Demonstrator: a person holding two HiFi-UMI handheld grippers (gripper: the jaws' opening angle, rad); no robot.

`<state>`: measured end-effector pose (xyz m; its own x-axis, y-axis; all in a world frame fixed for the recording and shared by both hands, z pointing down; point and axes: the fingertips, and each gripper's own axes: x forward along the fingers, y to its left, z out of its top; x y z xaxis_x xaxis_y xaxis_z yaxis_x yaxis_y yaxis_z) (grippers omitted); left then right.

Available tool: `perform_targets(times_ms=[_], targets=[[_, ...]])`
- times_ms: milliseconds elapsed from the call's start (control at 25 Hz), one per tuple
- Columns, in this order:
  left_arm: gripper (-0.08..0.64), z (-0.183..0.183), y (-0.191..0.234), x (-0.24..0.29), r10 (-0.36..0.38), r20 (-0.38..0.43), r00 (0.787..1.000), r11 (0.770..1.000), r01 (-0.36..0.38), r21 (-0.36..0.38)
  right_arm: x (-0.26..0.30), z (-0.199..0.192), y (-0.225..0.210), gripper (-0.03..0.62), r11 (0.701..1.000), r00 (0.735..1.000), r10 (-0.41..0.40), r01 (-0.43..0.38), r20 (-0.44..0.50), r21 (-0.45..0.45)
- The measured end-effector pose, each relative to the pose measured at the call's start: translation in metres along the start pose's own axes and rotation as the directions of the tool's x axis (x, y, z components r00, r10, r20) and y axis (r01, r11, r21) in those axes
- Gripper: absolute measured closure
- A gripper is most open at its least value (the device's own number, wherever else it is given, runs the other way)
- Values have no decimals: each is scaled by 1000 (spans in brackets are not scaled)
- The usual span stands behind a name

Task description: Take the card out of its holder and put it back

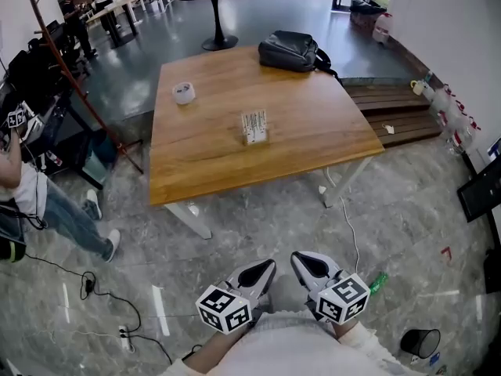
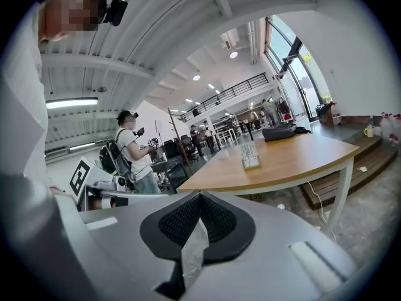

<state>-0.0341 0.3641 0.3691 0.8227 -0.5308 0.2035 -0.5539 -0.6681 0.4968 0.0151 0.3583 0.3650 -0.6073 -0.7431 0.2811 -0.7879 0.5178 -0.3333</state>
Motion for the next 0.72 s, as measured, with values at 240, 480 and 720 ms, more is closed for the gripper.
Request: perform_targets(times_ms=[240,480,720], targets=[[552,28,50,33,37,11,999,999,-38,7,53,27,-37,594,1000,1000,25,-25,6,-13],[552,64,104,88,67,6,998,997,-68,27,117,68,-94,594,998,998,55,-55,10,-25],[552,123,162,145,117,53,992,993,-118,3,180,111,-152,594,994,994,102,-102,-26,-26]])
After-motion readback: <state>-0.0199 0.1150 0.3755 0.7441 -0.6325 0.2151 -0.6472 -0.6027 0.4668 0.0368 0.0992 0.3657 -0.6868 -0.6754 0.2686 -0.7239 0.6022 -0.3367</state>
